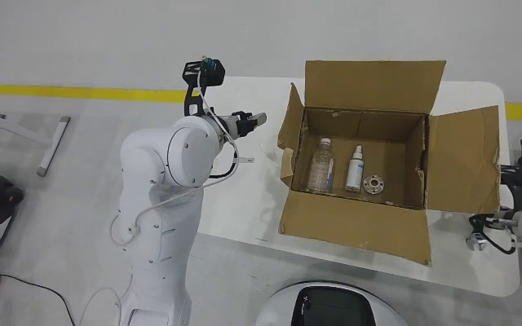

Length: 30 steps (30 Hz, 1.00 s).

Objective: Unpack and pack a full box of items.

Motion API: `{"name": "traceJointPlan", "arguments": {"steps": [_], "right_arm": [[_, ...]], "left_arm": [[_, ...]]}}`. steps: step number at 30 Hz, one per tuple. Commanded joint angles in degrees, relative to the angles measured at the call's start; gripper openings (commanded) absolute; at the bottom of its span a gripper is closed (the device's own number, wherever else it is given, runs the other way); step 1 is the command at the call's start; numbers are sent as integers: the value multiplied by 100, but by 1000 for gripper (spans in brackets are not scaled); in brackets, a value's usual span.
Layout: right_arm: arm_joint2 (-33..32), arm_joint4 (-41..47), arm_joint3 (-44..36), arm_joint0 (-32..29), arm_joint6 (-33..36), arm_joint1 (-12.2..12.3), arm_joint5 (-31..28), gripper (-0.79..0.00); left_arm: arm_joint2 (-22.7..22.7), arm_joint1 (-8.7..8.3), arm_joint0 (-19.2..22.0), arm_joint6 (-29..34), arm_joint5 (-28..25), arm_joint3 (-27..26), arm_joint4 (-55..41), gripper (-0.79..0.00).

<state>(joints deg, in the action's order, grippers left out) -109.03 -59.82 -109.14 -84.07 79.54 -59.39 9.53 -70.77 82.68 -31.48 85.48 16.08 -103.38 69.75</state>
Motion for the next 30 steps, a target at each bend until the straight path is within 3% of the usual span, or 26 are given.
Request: {"name": "traceJointPlan", "arguments": {"steps": [1,30], "right_arm": [[25,11,31,19,-23,4,-19,-533],[19,273,211,17,-258,61,-81,-517]], "left_arm": [[0,0,0,0,0,0,0,0],[0,0,0,0,0,0,0,0]]}}
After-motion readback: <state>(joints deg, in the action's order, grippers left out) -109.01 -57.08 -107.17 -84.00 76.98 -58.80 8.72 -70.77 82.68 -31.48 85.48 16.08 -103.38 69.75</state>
